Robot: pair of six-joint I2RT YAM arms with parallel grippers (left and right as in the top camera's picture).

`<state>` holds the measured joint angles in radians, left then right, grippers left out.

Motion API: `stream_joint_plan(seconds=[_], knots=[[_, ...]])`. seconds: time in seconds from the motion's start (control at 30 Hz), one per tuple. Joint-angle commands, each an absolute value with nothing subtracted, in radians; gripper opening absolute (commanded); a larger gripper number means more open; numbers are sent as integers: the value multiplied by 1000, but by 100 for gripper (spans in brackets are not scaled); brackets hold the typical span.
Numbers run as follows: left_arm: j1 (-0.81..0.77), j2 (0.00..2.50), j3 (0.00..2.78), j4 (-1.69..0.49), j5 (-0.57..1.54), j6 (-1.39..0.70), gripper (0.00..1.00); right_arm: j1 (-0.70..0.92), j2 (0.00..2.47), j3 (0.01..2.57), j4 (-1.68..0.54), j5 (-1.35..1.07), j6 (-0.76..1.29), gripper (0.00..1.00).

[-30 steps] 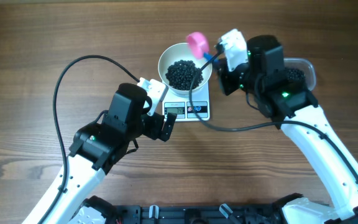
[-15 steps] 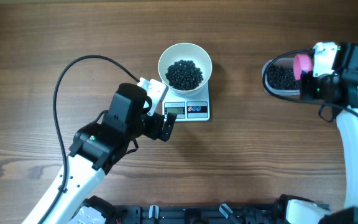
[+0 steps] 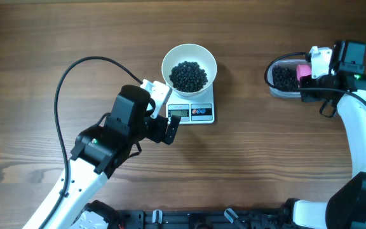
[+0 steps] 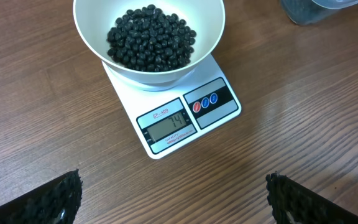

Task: Scoop item into bowl and weigh 150g on scale
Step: 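Move the empty scoop back right to the bean tub with the right gripper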

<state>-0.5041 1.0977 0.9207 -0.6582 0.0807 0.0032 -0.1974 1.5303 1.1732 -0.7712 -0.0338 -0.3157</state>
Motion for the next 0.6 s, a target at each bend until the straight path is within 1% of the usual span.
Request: stream_joint_plan(seconds=[0.0,0.1,0.27,0.4,0.5,0.57], knots=[[-508,1100,918,-658,96,19,100,-198,1548,1180,-799,-169,-314,4],[-508,1100,918,-658,96,19,100,-198,1549,1180,-817,-232,-315,4],[-509,1100,918,-658,96,19,100,-198,1549,1180,-824,-238,-315,4],[-508,1100,918,-658,96,19,100,-205,1549,1180,-826,-255,-365,4],[-508,1100,918,-658,96,19,100,-242,1549,1180,-828,-375,-367,4],[-508,1100,918,-658,96,19,100,-267,1549,1180,-833,-406,-367,4]])
